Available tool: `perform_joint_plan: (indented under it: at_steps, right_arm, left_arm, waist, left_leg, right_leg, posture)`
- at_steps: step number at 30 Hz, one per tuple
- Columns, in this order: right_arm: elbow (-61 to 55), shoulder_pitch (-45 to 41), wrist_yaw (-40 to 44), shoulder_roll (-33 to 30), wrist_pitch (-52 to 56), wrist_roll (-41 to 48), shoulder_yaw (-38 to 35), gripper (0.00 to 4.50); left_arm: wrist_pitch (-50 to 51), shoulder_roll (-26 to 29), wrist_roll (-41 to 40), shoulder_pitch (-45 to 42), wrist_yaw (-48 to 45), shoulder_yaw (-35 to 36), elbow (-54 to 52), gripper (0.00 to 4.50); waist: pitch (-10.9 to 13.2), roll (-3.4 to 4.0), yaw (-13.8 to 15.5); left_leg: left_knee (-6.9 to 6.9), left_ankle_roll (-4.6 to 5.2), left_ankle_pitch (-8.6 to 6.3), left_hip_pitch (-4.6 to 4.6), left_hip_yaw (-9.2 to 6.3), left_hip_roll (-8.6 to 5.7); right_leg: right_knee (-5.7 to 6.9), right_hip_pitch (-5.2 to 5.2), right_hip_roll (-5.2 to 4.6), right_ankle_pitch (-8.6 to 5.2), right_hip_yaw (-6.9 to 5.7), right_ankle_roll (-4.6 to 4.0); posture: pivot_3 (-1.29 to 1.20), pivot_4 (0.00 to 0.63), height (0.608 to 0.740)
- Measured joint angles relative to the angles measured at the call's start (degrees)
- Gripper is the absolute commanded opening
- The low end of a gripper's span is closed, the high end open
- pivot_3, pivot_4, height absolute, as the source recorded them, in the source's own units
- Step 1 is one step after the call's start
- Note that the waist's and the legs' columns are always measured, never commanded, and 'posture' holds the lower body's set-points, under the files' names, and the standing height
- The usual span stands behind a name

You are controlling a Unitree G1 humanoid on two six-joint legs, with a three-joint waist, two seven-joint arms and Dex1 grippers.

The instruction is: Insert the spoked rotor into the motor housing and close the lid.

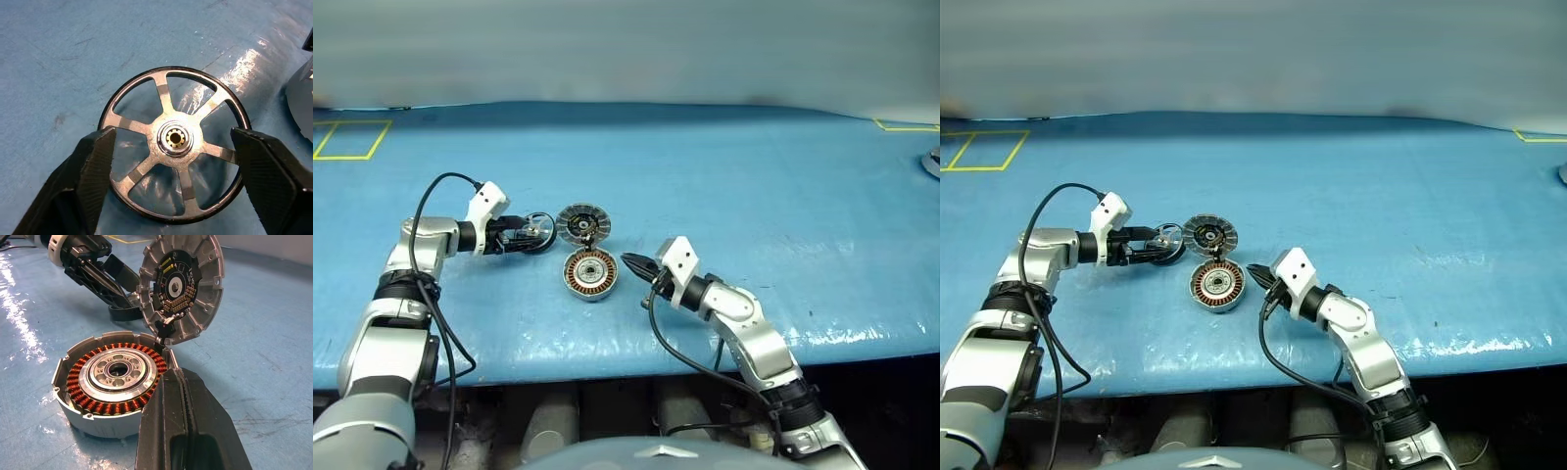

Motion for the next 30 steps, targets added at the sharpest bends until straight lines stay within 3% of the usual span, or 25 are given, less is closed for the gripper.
perform_joint_plan:
  at_steps: [9,14,30]
  right_arm:
    - [0.0,-0.1,-0.1,0.0,0.0,-0.4,0.0,0.00]
    - [0.0,-0.1,-0.1,0.0,0.0,-1.1,0.0,0.00]
    - [0.0,-0.3,-0.1,0.0,0.0,-1.5,0.4,0.00]
  left_arm:
    - [0.8,0.3,0.4,1.7,0.1,0.5,-2.7,2.62]
    - [1.5,1.0,0.3,2.3,-0.6,0.6,-3.8,1.61]
    - [-0.1,1.7,0.2,4.1,-1.2,1.3,-5.8,1.41]
  waist:
    - [0.0,0.01,-0.2]
    - [-0.1,0.08,-0.3]
    - [-0.2,0.31,-0.5]
  left_leg:
    - [0.00,0.00,0.00,0.00,0.02,0.00]
    - [0.00,0.00,0.00,0.02,0.03,0.00]
    - [0.05,0.01,0.00,0.11,0.03,0.00]
  right_leg:
    - [-0.01,-0.01,0.00,0.02,0.03,0.02]
    - [-0.01,0.01,0.00,0.01,0.03,0.02]
    - [0.04,0.07,0.00,0.00,0.05,-0.01]
  posture:
    - [0.00,0.150,0.740]
    - [0.00,0.150,0.740]
    - [0.00,0.150,0.740]
